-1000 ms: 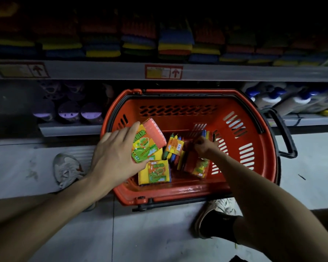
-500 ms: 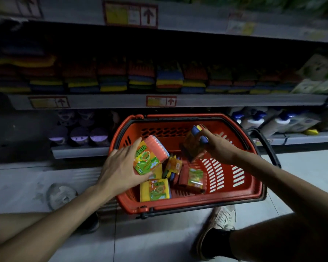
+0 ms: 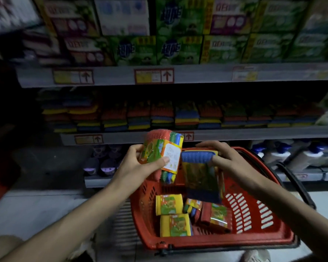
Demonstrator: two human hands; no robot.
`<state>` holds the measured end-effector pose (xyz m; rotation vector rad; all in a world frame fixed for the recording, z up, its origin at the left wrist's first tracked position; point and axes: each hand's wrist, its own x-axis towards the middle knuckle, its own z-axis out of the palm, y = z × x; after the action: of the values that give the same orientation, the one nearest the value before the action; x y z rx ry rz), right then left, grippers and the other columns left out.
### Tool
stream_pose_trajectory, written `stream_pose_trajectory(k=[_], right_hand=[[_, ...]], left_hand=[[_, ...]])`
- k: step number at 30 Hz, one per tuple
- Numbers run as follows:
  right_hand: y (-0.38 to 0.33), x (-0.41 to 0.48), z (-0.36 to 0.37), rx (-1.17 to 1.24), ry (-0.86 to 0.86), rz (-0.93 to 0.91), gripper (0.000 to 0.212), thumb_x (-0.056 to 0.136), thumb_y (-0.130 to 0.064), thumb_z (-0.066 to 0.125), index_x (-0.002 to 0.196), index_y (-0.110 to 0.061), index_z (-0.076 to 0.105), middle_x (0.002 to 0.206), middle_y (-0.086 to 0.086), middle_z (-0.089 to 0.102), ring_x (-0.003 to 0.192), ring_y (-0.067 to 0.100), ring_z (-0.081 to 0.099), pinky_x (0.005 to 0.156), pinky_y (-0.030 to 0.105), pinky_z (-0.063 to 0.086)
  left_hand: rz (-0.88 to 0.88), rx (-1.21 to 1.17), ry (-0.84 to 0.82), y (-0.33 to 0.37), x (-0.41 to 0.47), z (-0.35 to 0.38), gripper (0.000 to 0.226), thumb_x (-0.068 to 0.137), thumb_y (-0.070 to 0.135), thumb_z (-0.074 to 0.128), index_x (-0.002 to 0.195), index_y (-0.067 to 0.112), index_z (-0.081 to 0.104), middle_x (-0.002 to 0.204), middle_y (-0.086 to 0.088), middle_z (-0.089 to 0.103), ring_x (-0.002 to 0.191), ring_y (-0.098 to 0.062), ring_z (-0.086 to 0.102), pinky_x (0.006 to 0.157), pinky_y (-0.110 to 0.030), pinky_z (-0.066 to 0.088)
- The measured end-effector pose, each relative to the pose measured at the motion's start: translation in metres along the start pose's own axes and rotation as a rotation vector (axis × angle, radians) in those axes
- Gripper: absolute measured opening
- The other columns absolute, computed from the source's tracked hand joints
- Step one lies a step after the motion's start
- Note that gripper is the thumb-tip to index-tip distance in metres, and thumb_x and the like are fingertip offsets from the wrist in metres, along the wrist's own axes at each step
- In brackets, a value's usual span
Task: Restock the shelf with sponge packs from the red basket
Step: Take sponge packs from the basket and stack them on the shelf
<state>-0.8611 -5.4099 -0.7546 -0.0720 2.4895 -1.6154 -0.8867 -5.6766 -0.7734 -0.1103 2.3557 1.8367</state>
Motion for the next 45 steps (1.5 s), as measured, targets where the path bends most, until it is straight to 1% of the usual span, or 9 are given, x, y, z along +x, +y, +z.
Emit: stream_pose_trajectory(k=[4, 9, 11, 14, 19, 25, 33, 39, 45], right_hand=[[-0.009, 0.012, 0.016, 0.238, 0.067, -0.016, 0.044, 0.075, -0.041, 0.054, 0.117, -0.035, 0.066, 0.119, -0.005, 0.067, 0.111, 0.020, 0.066, 0.093, 0.048, 0.055], [-0.014, 0.019, 0.035, 0.432, 0.163, 0.068, 0.041, 0.085, -0.052, 0.069, 0.108, -0.018, 0.065, 0.104, 0.012, 0.073, 0.091, 0.029, 0.074, 0.078, 0.039, 0.061], [-0.018, 0.022, 0.036, 0.494, 0.196, 0.128, 0.049, 0.086, -0.050, 0.076, 0.108, -0.009, 0.062, 0.097, 0.018, 0.075, 0.085, 0.034, 0.074, 0.078, 0.043, 0.062], [-0.022, 0.027, 0.034, 0.518, 0.209, 0.167, 0.043, 0.084, -0.047, 0.074, 0.105, -0.010, 0.064, 0.097, 0.020, 0.076, 0.082, 0.034, 0.075, 0.075, 0.042, 0.064], [-0.018, 0.030, 0.029, 0.510, 0.256, 0.164, 0.044, 0.078, -0.045, 0.074, 0.102, -0.010, 0.065, 0.090, 0.014, 0.076, 0.073, 0.027, 0.075, 0.060, 0.028, 0.059], [-0.014, 0.027, 0.028, 0.328, 0.199, 0.078, 0.025, 0.078, -0.044, 0.073, 0.089, -0.022, 0.071, 0.089, 0.000, 0.075, 0.077, 0.018, 0.076, 0.061, 0.021, 0.056], [-0.019, 0.023, 0.023, -0.023, -0.018, 0.022, 0.038, 0.088, -0.059, 0.060, 0.087, -0.025, 0.075, 0.088, -0.008, 0.073, 0.085, 0.005, 0.070, 0.083, 0.029, 0.050], [-0.023, 0.015, 0.042, -0.020, -0.154, 0.031, 0.038, 0.086, -0.061, 0.058, 0.113, -0.038, 0.073, 0.111, -0.028, 0.071, 0.106, -0.010, 0.064, 0.091, 0.019, 0.044], [-0.013, 0.023, 0.055, 0.290, 0.002, 0.144, 0.048, 0.085, -0.058, 0.072, 0.106, -0.015, 0.074, 0.107, 0.010, 0.076, 0.101, 0.030, 0.074, 0.098, 0.057, 0.053]], left_hand=[[-0.005, -0.081, 0.062, 0.015, 0.002, -0.004, 0.095, 0.041, 0.074, 0.083, 0.123, 0.036, 0.054, 0.116, 0.012, 0.068, 0.096, -0.001, 0.070, 0.079, -0.026, 0.052], [-0.018, -0.216, -0.032, 0.014, -0.007, 0.001, 0.099, 0.045, 0.069, 0.086, 0.133, 0.049, 0.047, 0.116, 0.018, 0.070, 0.097, -0.003, 0.073, 0.081, -0.034, 0.058], [-0.045, -0.254, -0.078, 0.015, 0.004, 0.007, 0.078, 0.069, 0.064, 0.081, 0.138, 0.046, 0.049, 0.115, 0.013, 0.073, 0.099, -0.002, 0.073, 0.083, -0.030, 0.058], [0.093, -0.375, -0.179, 0.000, 0.015, 0.001, 0.030, 0.105, 0.017, 0.049, 0.135, 0.015, 0.052, 0.102, -0.008, 0.069, 0.067, 0.004, 0.073, 0.057, -0.012, 0.053], [-0.126, -0.494, -0.176, 0.010, 0.018, 0.005, 0.054, 0.083, 0.031, 0.078, 0.134, 0.035, 0.060, 0.118, -0.002, 0.076, 0.105, -0.020, 0.075, 0.082, -0.038, 0.056], [-0.285, -0.473, -0.284, 0.007, 0.011, 0.005, 0.070, 0.060, 0.034, 0.091, 0.125, 0.025, 0.068, 0.114, -0.011, 0.077, 0.104, -0.030, 0.075, 0.089, -0.043, 0.058], [-0.182, -0.541, 0.001, 0.012, 0.013, 0.011, 0.074, 0.068, 0.025, 0.086, 0.135, 0.036, 0.054, 0.106, -0.002, 0.079, 0.092, -0.025, 0.078, 0.066, -0.034, 0.062], [-0.078, -0.670, 0.177, 0.016, 0.016, 0.017, 0.074, 0.067, 0.023, 0.084, 0.132, 0.032, 0.051, 0.111, -0.004, 0.077, 0.095, -0.023, 0.077, 0.072, -0.040, 0.064], [-0.096, -0.670, 0.193, 0.013, 0.016, 0.029, 0.076, 0.056, 0.037, 0.092, 0.121, 0.027, 0.054, 0.104, -0.005, 0.077, 0.087, -0.020, 0.077, 0.067, -0.034, 0.060]])
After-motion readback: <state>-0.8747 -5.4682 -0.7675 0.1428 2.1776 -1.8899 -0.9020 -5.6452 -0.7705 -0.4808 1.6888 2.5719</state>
